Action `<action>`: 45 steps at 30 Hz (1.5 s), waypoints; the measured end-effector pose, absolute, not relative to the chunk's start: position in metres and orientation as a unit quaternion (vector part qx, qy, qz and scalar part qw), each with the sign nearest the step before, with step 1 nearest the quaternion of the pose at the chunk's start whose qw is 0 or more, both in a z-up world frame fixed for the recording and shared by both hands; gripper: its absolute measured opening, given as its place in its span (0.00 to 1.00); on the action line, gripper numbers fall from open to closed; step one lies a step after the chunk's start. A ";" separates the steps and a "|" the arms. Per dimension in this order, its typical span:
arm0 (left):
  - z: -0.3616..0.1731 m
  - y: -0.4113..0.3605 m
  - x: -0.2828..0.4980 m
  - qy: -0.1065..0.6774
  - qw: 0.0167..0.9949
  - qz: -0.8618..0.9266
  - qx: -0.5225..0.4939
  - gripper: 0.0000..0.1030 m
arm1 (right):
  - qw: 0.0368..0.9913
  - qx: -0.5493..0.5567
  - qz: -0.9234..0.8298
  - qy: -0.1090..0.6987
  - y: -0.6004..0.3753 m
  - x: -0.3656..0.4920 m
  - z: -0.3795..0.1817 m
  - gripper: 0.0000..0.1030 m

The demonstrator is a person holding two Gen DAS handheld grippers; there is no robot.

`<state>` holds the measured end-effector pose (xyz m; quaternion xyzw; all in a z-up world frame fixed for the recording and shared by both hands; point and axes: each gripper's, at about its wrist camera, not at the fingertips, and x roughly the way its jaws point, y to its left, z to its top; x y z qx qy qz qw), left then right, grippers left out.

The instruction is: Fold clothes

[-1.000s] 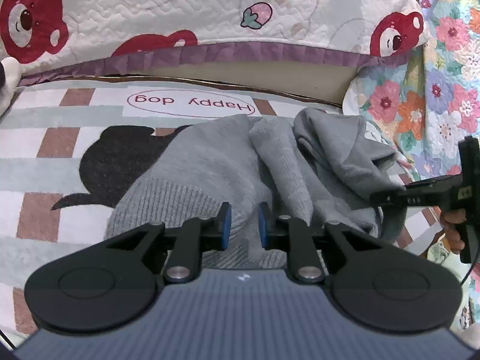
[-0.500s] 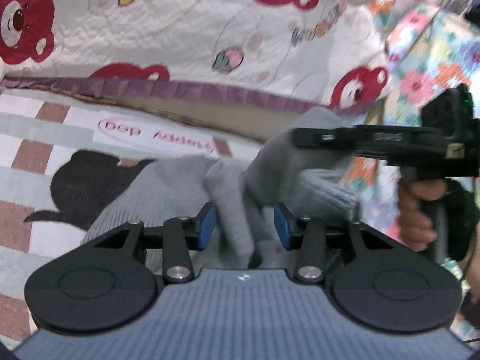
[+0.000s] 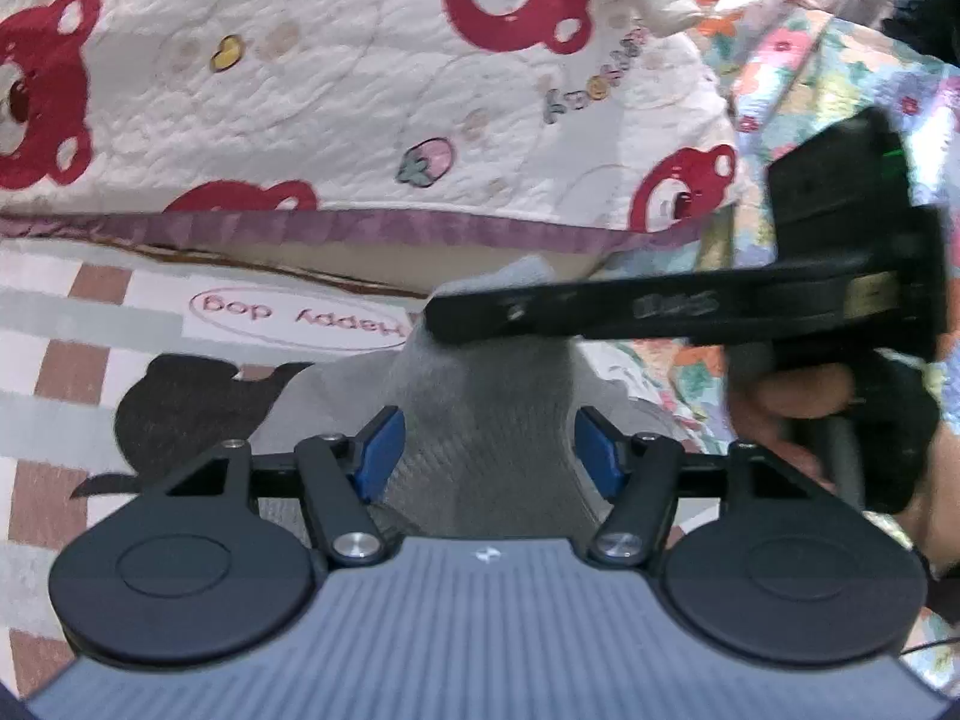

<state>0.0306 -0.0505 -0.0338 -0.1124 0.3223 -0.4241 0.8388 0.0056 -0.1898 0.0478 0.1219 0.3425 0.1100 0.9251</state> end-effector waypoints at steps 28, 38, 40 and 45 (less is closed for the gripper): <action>-0.054 -0.042 0.034 0.282 0.863 -0.415 -0.049 0.11 | 0.879 0.165 0.242 0.377 -0.167 -0.013 0.057 0.07; -0.053 -0.023 0.049 0.289 0.892 -0.340 -0.065 0.11 | 0.896 0.256 -0.024 0.363 -0.311 -0.089 0.012 0.55; -0.050 -0.021 0.050 0.280 0.900 -0.329 -0.058 0.11 | 0.863 0.321 -0.113 0.374 -0.350 -0.111 -0.016 0.55; -0.052 -0.017 0.053 0.278 0.906 -0.313 -0.060 0.11 | 0.783 0.501 -0.183 0.321 -0.402 -0.166 -0.079 0.55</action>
